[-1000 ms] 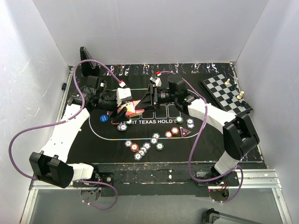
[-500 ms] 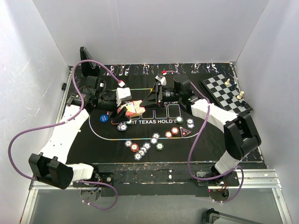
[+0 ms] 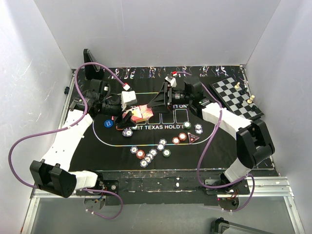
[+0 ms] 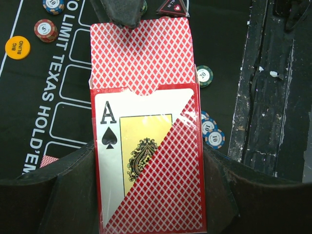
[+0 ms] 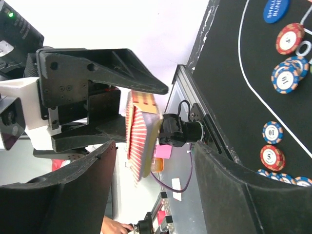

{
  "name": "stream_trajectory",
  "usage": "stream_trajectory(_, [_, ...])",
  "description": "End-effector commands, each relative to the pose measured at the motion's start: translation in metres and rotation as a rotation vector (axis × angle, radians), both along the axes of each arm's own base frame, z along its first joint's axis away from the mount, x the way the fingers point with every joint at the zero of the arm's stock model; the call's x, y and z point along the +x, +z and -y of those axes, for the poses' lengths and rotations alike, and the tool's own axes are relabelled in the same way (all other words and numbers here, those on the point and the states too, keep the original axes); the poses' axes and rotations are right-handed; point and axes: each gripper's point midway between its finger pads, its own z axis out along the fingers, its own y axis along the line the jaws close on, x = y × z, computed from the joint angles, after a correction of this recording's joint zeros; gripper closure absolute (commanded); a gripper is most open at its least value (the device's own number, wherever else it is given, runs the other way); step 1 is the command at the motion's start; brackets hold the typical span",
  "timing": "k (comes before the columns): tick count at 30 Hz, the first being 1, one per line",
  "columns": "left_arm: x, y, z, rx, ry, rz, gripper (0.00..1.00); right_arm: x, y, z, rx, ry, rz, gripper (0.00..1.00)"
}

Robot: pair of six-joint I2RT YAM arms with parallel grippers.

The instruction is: Distribute texas hold em gaming equipment

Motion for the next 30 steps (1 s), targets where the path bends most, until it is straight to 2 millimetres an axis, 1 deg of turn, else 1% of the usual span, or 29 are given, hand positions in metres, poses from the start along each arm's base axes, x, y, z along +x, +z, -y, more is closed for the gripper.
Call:
stream_trajectory(1, [0.000, 0.028, 0.007, -0.064, -0.034, 0.091, 1.00, -0.013, 0.040, -0.018, 0.054, 0.066, 0.118, 0.27])
stream_trajectory(4, [0.000, 0.028, 0.007, -0.065, -0.035, 0.090, 1.00, -0.015, 0.029, -0.029, 0.032, 0.086, 0.095, 0.27])
stream_trajectory(7, [0.000, 0.028, 0.006, -0.063, -0.033, 0.090, 1.00, -0.017, 0.020, -0.031, 0.022, 0.095, 0.072, 0.32])
stream_trajectory(11, [0.000, 0.029, 0.007, -0.064, -0.036, 0.097, 1.00, -0.020, 0.011, -0.029, 0.000, 0.095, 0.041, 0.46])
stream_trajectory(15, [0.000, 0.030, 0.008, -0.068, -0.040, 0.096, 1.00, -0.022, 0.007, -0.026, -0.005, 0.092, 0.033, 0.52])
stream_trajectory(21, [-0.001, 0.032, 0.008, -0.075, -0.038, 0.099, 1.00, -0.017, 0.003, -0.014, -0.006, 0.069, 0.014, 0.64])
stream_trajectory(27, [-0.001, 0.032, 0.008, -0.076, -0.038, 0.097, 1.00, -0.013, 0.002, -0.003, 0.003, 0.040, 0.010, 0.68])
stream_trajectory(30, [0.000, 0.033, 0.008, -0.079, -0.036, 0.099, 1.00, -0.013, 0.003, 0.000, 0.005, 0.040, 0.009, 0.68])
